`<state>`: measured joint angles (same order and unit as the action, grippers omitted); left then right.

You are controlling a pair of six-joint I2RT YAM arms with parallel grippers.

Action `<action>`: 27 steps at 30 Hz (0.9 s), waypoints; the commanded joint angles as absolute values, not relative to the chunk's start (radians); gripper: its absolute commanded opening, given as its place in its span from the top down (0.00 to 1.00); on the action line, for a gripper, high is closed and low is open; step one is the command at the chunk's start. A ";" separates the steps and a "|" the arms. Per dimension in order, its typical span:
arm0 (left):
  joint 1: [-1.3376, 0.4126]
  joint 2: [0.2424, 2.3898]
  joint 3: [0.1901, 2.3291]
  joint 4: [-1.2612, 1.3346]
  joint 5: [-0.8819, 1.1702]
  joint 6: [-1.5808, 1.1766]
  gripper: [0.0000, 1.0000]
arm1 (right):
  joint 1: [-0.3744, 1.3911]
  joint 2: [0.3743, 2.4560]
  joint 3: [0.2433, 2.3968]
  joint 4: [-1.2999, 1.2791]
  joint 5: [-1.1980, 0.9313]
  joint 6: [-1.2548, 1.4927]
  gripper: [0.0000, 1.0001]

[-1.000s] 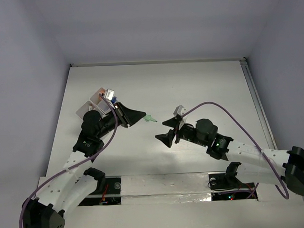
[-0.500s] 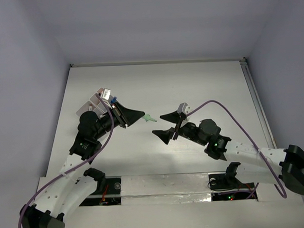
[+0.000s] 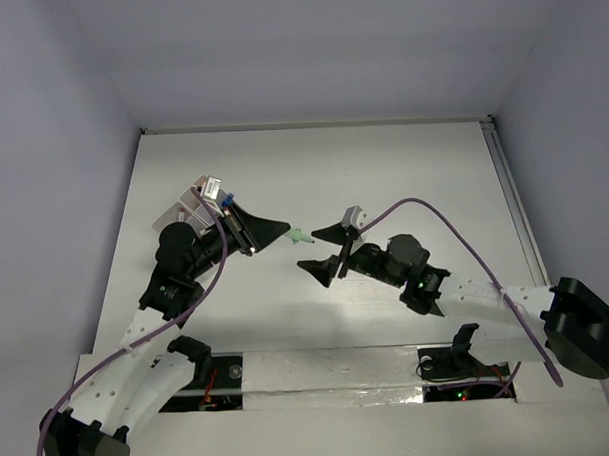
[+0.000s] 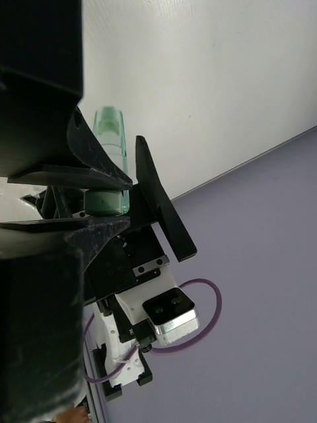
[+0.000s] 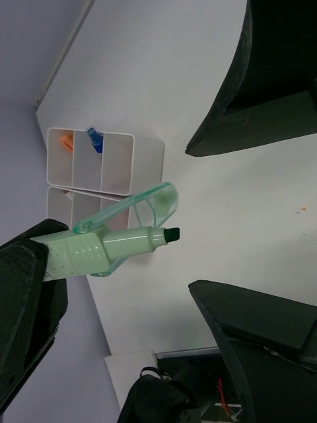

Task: Sort the stationery into containers
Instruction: Close the pen cap on the pen.

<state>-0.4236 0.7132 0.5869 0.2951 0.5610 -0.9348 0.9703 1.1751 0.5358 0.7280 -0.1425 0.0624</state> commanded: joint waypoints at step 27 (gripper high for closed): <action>-0.426 0.687 0.643 0.339 0.569 -0.959 1.00 | 0.979 1.308 0.655 0.899 -0.163 -0.034 0.46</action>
